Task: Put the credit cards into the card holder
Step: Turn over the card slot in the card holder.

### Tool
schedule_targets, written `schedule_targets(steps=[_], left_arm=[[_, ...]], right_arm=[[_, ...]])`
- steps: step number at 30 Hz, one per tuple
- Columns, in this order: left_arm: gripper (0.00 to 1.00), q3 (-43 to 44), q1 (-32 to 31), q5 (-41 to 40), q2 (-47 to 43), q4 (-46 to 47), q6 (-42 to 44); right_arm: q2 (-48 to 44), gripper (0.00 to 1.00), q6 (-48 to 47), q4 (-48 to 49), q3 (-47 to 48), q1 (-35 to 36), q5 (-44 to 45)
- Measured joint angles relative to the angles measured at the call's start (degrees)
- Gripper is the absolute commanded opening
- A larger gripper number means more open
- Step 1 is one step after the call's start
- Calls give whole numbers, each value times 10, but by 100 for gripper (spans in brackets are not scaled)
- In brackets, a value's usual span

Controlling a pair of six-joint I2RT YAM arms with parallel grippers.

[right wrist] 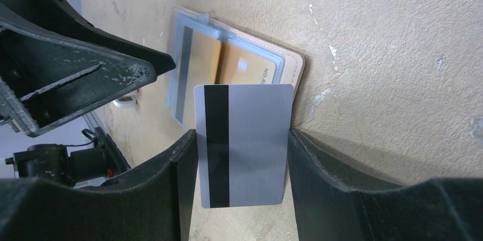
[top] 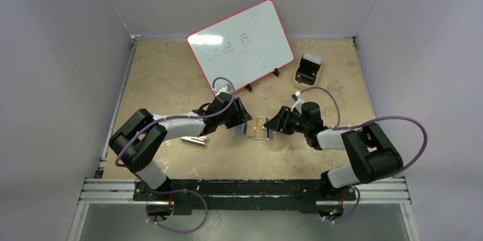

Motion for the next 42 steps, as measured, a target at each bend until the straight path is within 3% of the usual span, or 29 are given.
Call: schedule_targets(steps=[30, 42], left_arm=[[51, -10, -2, 110, 4, 155, -87], [51, -10, -12, 122, 38, 172, -88]], right_arm=[[-4, 0, -5, -6, 0, 0, 2], [-106, 0, -39, -134, 8, 0, 63]])
